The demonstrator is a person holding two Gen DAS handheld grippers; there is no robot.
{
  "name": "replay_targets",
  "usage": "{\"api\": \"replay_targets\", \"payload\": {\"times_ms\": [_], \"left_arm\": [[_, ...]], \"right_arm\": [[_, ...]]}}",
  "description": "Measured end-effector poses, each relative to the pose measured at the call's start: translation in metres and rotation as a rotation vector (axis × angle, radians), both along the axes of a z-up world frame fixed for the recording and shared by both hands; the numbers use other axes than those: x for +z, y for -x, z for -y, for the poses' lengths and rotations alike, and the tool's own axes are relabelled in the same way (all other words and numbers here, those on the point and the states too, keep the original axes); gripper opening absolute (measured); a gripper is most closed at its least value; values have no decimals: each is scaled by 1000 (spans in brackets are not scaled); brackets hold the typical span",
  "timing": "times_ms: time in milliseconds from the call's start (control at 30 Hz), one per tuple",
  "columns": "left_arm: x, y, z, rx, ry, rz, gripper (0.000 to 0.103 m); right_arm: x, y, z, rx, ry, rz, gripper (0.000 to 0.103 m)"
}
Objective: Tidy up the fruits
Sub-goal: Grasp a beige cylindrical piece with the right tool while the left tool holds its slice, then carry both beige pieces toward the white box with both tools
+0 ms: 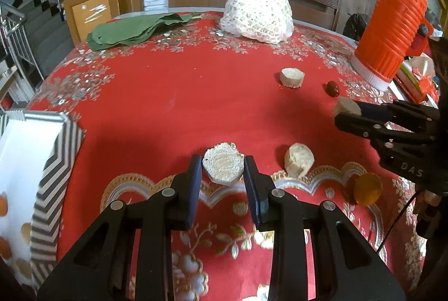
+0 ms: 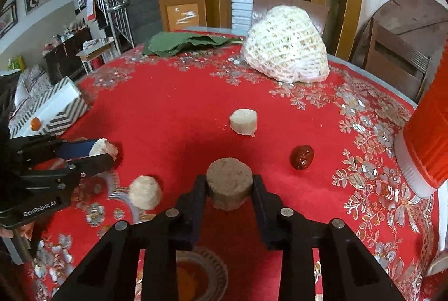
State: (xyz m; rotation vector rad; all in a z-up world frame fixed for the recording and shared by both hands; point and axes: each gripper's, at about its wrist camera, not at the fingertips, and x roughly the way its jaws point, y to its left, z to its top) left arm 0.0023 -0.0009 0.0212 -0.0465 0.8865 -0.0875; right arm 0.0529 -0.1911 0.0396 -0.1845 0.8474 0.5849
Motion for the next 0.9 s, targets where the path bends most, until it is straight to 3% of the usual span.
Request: {"api": "replay_targets", "payload": {"times_ms": [367,900], "left_arm": [[23,39,-15,51,-16,34,29],[54,85,-62,139,-12,90,29]], "right_arm": [[32,48,-12,21,-73,37,31],[53,102,-87,175,-108,57,31]]}}
